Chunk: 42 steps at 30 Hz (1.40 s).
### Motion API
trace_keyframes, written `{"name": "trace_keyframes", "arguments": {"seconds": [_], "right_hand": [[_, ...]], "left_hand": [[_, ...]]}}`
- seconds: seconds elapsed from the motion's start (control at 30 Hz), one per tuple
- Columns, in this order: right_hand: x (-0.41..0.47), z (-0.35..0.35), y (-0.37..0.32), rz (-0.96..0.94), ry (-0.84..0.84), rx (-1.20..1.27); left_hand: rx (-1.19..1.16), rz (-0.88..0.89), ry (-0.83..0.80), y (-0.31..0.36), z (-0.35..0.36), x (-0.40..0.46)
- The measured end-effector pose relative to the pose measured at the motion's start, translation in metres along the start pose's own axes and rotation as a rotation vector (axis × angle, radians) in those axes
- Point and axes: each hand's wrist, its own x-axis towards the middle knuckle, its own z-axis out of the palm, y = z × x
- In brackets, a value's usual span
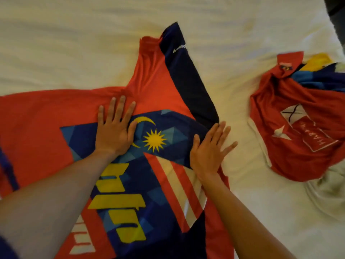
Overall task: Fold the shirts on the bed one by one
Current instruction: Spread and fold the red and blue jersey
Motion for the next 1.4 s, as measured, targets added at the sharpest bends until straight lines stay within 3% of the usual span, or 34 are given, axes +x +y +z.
{"name": "trace_keyframes", "arguments": {"seconds": [0.03,0.07,0.13,0.17,0.2,0.23,0.33,0.37,0.4,0.5,0.53,0.6,0.67,0.7,0.77,0.87,0.93,1.0,1.07,1.17,1.27,1.4], "right_hand": [[-0.009,0.0,-0.002,-0.012,0.025,0.033],[-0.028,0.005,-0.006,-0.187,0.06,0.085],[-0.085,0.018,-0.011,-0.724,-0.043,0.151],[-0.107,0.021,-0.004,-0.9,-0.113,0.125],[-0.115,0.025,0.009,-0.943,-0.135,0.07],[-0.115,0.026,0.025,-0.836,-0.133,0.026],[-0.103,0.016,0.052,-0.035,-0.079,0.073],[-0.107,0.011,0.05,0.055,-0.077,0.124],[-0.118,0.009,0.045,-0.054,-0.065,0.178],[-0.177,0.019,0.045,-0.786,-0.176,0.245],[-0.185,0.022,0.059,-0.833,-0.186,0.197],[-0.184,0.027,0.096,-0.503,-0.171,0.129],[-0.179,0.021,0.128,-0.021,-0.184,0.137],[-0.179,0.017,0.137,0.101,-0.196,0.174],[-0.199,0.01,0.14,-0.024,-0.179,0.225],[-0.262,0.01,0.135,-0.519,-0.192,0.257],[-0.3,0.014,0.142,-0.651,-0.247,0.22],[-0.322,0.018,0.159,-0.628,-0.285,0.172],[-0.329,0.016,0.176,-0.599,-0.293,0.163],[-0.322,0.008,0.193,-0.637,-0.203,0.182],[-0.304,-0.002,0.195,-0.627,-0.139,0.249],[-0.246,-0.046,0.165,-0.334,-0.492,0.133]], "left_hand": [[-0.001,-0.005,-0.012,0.0,-0.001,-0.001],[-0.005,-0.007,-0.028,0.001,-0.003,-0.002],[-0.019,-0.029,-0.072,0.004,-0.008,-0.003],[-0.029,-0.061,-0.095,0.006,-0.011,-0.003],[-0.041,-0.114,-0.117,0.009,-0.014,-0.007],[-0.062,-0.188,-0.138,0.011,-0.018,-0.012],[-0.162,-0.401,-0.108,0.02,-0.031,-0.048],[-0.189,-0.417,-0.061,0.028,-0.035,-0.067],[-0.222,-0.378,-0.019,0.042,-0.04,-0.089],[-0.285,-0.028,-0.073,0.093,-0.042,-0.17],[-0.247,0.046,-0.118,0.098,-0.038,-0.197],[-0.143,-0.03,-0.183,0.086,-0.029,-0.239],[-0.09,-0.26,-0.176,0.065,-0.028,-0.264],[-0.097,-0.343,-0.163,0.06,-0.031,-0.27],[-0.139,-0.305,-0.196,0.071,-0.039,-0.28],[-0.149,0.04,-0.251,0.105,-0.043,-0.313],[-0.144,0.035,-0.293,0.11,-0.043,-0.332],[-0.151,0.016,-0.316,0.102,-0.043,-0.347],[-0.134,0.12,-0.342,0.086,-0.045,-0.358],[-0.086,0.23,-0.373,0.062,-0.051,-0.366],[-0.118,0.193,-0.338,0.059,-0.063,-0.366],[-0.292,0.116,-0.173,0.067,-0.079,-0.354]]}}
